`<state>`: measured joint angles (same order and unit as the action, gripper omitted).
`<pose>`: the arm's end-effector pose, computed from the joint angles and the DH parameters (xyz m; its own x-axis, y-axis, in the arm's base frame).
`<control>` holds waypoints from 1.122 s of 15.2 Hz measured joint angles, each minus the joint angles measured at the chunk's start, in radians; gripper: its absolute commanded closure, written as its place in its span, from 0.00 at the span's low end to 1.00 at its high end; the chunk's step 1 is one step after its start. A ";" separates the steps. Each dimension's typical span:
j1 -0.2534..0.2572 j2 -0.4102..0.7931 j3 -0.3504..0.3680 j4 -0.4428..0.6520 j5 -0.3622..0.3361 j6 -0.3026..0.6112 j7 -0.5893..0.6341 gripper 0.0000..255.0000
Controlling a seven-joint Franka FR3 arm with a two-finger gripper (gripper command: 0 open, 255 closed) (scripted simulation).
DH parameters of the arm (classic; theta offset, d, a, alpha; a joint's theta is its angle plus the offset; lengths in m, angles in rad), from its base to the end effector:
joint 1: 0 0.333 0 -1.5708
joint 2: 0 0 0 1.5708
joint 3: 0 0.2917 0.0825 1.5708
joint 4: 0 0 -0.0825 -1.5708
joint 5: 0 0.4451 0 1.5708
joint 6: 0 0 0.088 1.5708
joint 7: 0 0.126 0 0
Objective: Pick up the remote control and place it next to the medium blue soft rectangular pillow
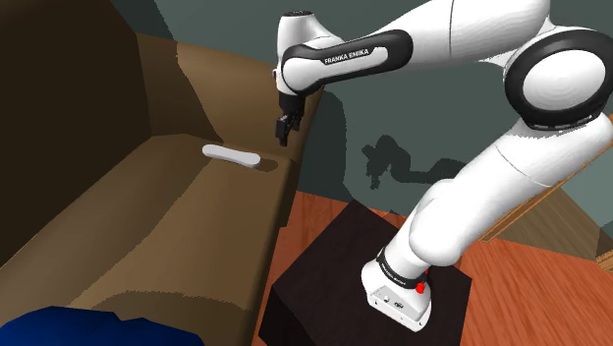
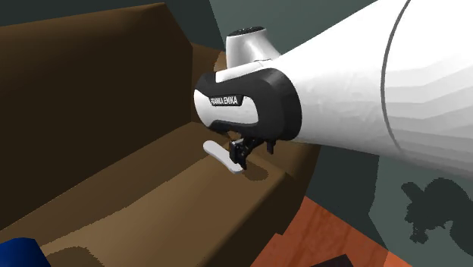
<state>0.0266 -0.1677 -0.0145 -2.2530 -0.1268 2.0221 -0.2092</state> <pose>0.5410 -0.0029 0.3563 0.9584 0.2720 -0.0870 0.2796 -0.9557 0.0916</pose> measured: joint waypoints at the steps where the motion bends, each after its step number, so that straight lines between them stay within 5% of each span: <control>1: 0.001 0.033 -0.001 0.015 0.002 0.021 -0.011 0.00; 17: 0.012 0.624 0.032 0.495 0.053 0.187 -0.171 0.00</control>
<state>0.0386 0.4566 0.0177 -1.7578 -0.0737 2.2095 -0.3804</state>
